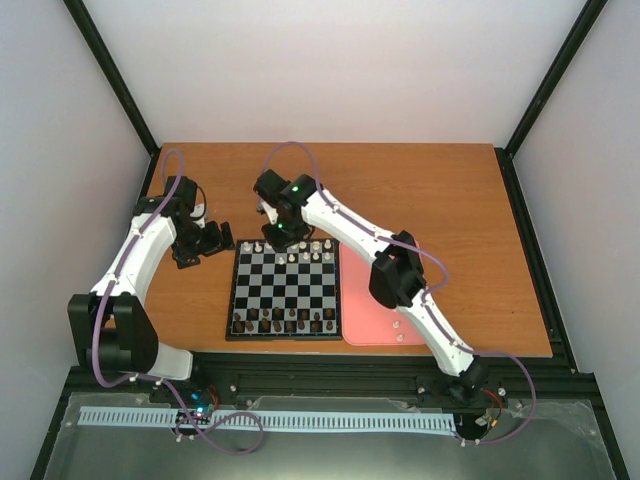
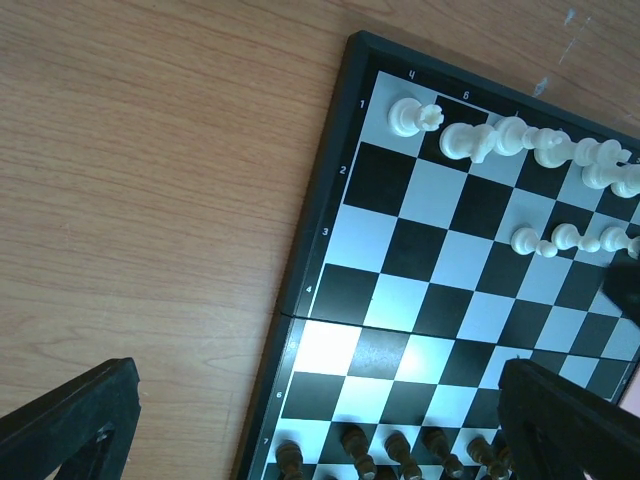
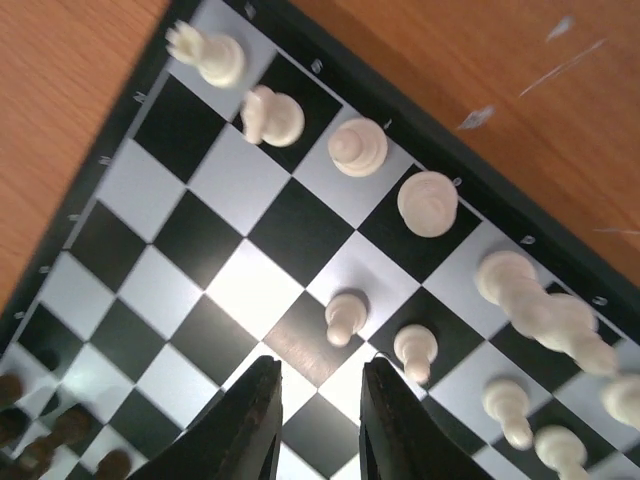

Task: Set up the chess pieces on the board
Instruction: Place the chess piece on the chessboard, then pick up the chess piece from the storage box.

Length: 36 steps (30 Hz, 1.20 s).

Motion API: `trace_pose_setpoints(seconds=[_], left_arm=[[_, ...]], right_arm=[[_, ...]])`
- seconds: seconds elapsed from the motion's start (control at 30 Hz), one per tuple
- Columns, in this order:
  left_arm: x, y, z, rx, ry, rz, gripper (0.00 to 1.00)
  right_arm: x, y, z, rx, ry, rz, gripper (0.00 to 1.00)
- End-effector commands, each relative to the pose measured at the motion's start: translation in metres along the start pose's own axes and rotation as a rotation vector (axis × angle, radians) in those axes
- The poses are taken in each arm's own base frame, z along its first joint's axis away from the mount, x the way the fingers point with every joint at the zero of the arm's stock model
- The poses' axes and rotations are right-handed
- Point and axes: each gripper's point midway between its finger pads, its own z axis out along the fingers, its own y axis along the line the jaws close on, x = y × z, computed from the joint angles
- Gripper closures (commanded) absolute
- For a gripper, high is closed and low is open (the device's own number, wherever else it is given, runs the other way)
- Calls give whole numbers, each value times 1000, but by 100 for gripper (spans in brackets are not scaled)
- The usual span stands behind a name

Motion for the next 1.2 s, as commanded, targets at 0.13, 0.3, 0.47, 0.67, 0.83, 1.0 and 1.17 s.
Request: trace_pose_setpoints(seconds=[0.13,0.3,0.47,0.67,0.83,1.0,1.17], left_arm=[[-7,-2,-9,0,-37,14,0],[-8,-6,-21,14,-65,43,0],[1,-13,-31,50,-76,63,0],[13,-8,-15,35,-24,66,0],[10,-15,-13,48,-15,80,0],[14,-23,-13,29,-11,129,0],[22,-29,-7,21,14,154,0]], right_arm=[[-2,6,-81,50,-135,-24,76],[31,-43,-106,159,-134,94,74],[110,-108,-108,264,-19,256,69],[203,-131,-97,282,72,410,57],[255,-146,-81,258,140,528,54],[273,-156,-69,232,153,563,54],[276,-159,-53,212,181,552,58]])
